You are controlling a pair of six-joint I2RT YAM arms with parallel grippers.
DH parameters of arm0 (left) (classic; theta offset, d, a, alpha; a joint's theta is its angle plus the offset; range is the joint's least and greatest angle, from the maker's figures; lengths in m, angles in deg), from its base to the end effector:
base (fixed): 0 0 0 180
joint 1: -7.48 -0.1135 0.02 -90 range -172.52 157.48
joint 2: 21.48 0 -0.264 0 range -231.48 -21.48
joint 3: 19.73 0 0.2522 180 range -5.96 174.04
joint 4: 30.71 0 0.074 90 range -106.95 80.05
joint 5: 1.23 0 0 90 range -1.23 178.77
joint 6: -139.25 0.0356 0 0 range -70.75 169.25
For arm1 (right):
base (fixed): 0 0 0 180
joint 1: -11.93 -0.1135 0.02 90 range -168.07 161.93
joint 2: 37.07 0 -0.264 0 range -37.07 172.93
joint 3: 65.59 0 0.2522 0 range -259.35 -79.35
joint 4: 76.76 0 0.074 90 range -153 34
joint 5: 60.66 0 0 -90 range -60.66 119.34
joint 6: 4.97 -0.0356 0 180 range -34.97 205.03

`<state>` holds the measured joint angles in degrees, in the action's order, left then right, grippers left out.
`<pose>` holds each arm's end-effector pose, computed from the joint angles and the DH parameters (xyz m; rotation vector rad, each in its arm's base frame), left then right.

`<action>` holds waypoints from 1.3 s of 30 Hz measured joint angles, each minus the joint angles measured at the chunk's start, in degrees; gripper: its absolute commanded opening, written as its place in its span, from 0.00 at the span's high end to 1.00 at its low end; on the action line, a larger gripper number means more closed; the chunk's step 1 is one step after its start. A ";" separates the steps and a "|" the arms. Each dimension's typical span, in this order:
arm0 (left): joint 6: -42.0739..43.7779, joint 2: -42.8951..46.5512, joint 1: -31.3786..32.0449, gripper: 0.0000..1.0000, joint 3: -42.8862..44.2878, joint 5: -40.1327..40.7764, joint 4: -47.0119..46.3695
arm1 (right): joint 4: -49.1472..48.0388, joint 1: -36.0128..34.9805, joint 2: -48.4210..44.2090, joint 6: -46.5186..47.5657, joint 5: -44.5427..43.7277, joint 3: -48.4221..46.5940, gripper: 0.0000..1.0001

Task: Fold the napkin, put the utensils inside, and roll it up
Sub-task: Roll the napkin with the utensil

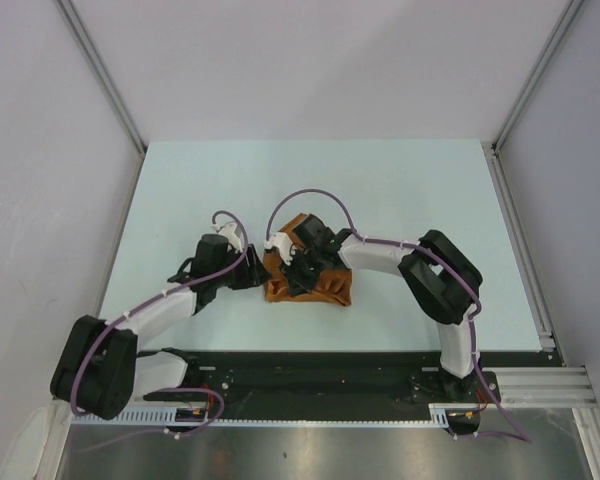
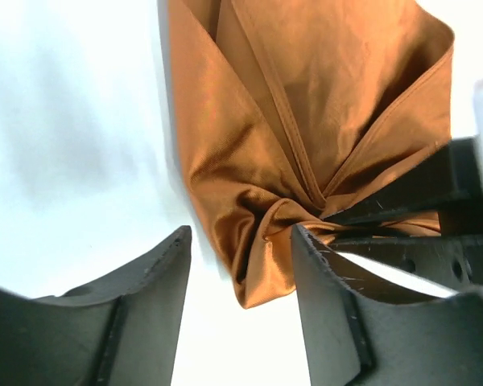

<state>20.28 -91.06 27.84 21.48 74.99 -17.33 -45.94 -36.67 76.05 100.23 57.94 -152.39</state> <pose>0.2134 -0.0883 0.1688 -0.0502 2.3808 -0.7055 0.2563 0.3164 0.1561 -1.5434 2.1088 0.8570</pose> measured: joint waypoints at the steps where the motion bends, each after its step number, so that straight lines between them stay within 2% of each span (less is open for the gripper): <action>1: -0.02 1.46 -0.04 0.40 -1.07 0.24 -0.50 | 0.90 0.15 0.22 -0.33 0.76 -0.39 0.89; 12: -1.62 6.91 -0.17 0.37 -10.56 -3.41 -6.80 | 11.85 2.23 4.98 -4.59 11.04 -6.05 0.95; 18: -4.72 8.52 -0.20 0.33 -14.08 -6.12 -12.26 | 15.67 4.15 8.46 -6.78 15.19 -9.66 0.95; 24: -7.89 8.09 -0.20 0.35 -16.70 -7.50 -15.06 | 19.10 5.29 11.47 -7.26 18.32 -12.81 0.95; 30: -10.64 5.66 -0.20 0.40 -17.62 -7.43 -19.39 | 22.60 6.21 14.60 -7.19 21.84 -15.98 0.95; 36: -12.26 1.77 -0.17 0.50 -18.12 -7.48 -24.68 | 25.14 7.15 17.22 -7.21 24.90 -18.40 0.95; 39: -12.85 0.20 -0.17 0.59 -18.18 -7.52 -26.47 | 26.01 7.50 18.03 -7.19 25.97 -19.12 0.94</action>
<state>7.43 -90.86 27.66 3.29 67.47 -43.80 -19.93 -29.17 94.08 93.04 83.91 -171.51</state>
